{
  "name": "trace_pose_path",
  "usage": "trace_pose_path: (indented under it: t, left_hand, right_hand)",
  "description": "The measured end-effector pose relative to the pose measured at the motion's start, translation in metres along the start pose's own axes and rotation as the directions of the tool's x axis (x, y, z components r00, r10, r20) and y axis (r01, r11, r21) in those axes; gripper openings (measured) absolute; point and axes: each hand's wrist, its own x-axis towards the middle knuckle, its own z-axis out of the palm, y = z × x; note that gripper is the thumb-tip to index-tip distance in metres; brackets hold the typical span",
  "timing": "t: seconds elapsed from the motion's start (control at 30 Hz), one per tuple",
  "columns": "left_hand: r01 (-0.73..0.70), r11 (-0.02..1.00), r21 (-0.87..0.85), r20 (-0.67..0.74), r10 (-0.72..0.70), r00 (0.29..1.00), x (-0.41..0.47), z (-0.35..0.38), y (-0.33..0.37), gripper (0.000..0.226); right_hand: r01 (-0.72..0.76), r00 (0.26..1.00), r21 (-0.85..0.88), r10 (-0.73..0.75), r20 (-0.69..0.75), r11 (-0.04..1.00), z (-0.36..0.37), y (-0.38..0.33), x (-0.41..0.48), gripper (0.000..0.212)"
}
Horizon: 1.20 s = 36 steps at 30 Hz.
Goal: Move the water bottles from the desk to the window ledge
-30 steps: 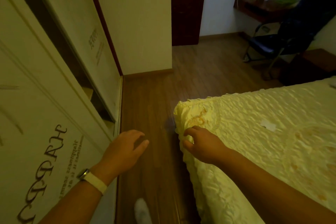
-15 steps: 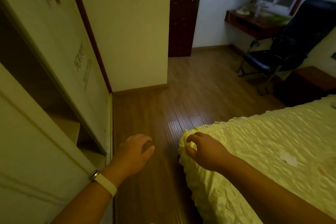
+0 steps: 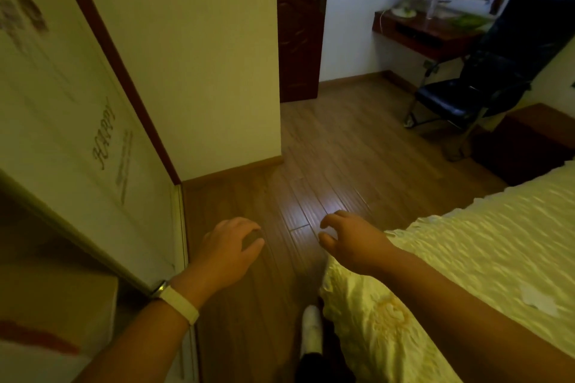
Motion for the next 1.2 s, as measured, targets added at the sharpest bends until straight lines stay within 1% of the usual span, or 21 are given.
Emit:
trace_pose_path:
  t: [0.17, 0.3, 0.4, 0.5, 0.67, 0.87, 1.0, 1.2]
  left_hand:
    - [0.028, 0.999, 0.036, 0.015, -0.028, 0.999, 0.096, -0.018, -0.017, 0.042]
    - [0.043, 0.997, 0.057, 0.026, -0.044, 0.999, 0.178, -0.042, -0.013, 0.043]
    - [0.015, 0.997, 0.08, 0.03, -0.017, 0.999, 0.238, -0.062, -0.005, 0.043]
    - [-0.025, 0.996, 0.088, -0.008, 0.025, 1.0, 0.293, -0.08, 0.001, 0.043]
    - [-0.072, 0.992, 0.102, -0.014, 0.074, 0.997, 0.359, -0.1, 0.003, 0.041]
    - [-0.123, 0.988, 0.093, 0.009, 0.123, 0.992, 0.45, -0.113, -0.016, 0.042]
    - [-0.156, 0.985, 0.071, 0.029, 0.154, 0.988, 0.526, -0.121, -0.039, 0.043]
    - [-0.155, 0.987, -0.053, -0.007, 0.155, 0.988, 0.653, -0.168, -0.074, 0.039]
  right_hand:
    - [0.012, 1.0, 0.009, -0.012, 0.027, 1.0, -0.008, 0.021, 0.101, 0.043]
    - [-0.017, 0.998, 0.052, 0.014, 0.055, 0.999, -0.037, 0.04, 0.179, 0.043]
    - [-0.015, 0.999, 0.047, 0.013, 0.045, 0.999, -0.067, 0.052, 0.23, 0.045]
    - [-0.006, 1.0, 0.04, 0.006, 0.013, 0.999, -0.092, 0.063, 0.276, 0.044]
    - [-0.036, 0.999, 0.053, 0.035, 0.021, 0.998, -0.116, 0.075, 0.33, 0.043]
    - [-0.106, 0.994, 0.048, 0.106, 0.004, 0.993, -0.128, 0.093, 0.405, 0.043]
    - [-0.177, 0.984, 0.036, 0.177, 0.008, 0.984, -0.131, 0.102, 0.467, 0.043]
    - [-0.291, 0.956, 0.016, 0.291, -0.041, 0.957, -0.16, 0.098, 0.571, 0.041]
